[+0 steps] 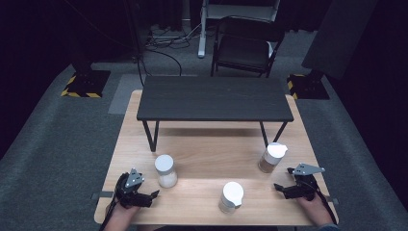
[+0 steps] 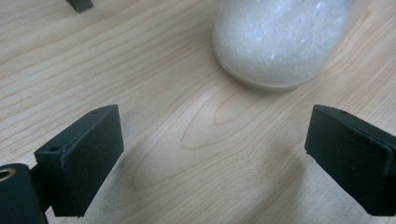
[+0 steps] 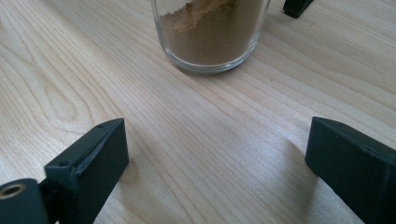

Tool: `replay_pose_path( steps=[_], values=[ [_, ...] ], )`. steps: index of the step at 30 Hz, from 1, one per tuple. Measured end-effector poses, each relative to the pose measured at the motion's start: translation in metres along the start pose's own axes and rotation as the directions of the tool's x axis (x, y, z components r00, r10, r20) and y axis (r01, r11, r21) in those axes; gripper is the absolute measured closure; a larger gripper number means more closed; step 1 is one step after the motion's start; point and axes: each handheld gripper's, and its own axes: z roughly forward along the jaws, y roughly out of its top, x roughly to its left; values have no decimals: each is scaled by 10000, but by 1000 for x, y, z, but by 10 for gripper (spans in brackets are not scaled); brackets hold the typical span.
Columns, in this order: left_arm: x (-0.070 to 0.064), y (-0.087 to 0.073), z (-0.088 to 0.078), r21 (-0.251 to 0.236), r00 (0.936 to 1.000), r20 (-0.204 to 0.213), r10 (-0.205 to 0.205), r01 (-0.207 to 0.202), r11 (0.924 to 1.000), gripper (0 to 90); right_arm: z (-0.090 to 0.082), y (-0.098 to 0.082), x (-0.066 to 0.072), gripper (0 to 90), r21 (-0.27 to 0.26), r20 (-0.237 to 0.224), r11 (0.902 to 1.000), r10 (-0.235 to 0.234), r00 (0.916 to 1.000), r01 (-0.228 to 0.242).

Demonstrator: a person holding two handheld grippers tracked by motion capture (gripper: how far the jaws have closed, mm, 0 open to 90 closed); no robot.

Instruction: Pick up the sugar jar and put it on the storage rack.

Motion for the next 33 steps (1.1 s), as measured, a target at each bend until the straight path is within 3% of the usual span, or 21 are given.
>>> replay_pose_path(
  steps=[9,14,15,20,26,28,31,33],
  values=[
    [-9,-10,-12,-1146,9995,-301,17,-52,9934,35,0,0,0,58,0,1,10000,-1,10000,1],
    [-10,-18,-17,-2009,9998,-106,138,-156,9795,33,0,0,0,58,0,1,10000,1,10000,-1],
    [-12,-20,-19,-2343,9995,-126,299,-320,9716,30,0,0,0,58,1,1,10000,0,10000,0],
    [-15,-23,-22,-2726,9991,-162,392,-421,9612,31,0,0,0,58,0,2,10000,0,10000,0],
    [-18,-25,-24,-2967,9992,-194,335,-378,9542,32,0,0,0,58,1,1,10000,1,10000,-1],
    [-18,-28,-25,-3217,9995,-179,270,-314,9463,32,0,0,0,58,1,2,10000,0,10000,0],
    [-19,-29,-26,-3362,9993,-189,321,-366,9411,33,0,0,0,58,1,1,10000,0,10000,0],
    [-19,-28,-25,-3315,9985,-249,480,-535,9419,33,0,0,0,58,0,2,10000,0,10000,0]
  ],
)
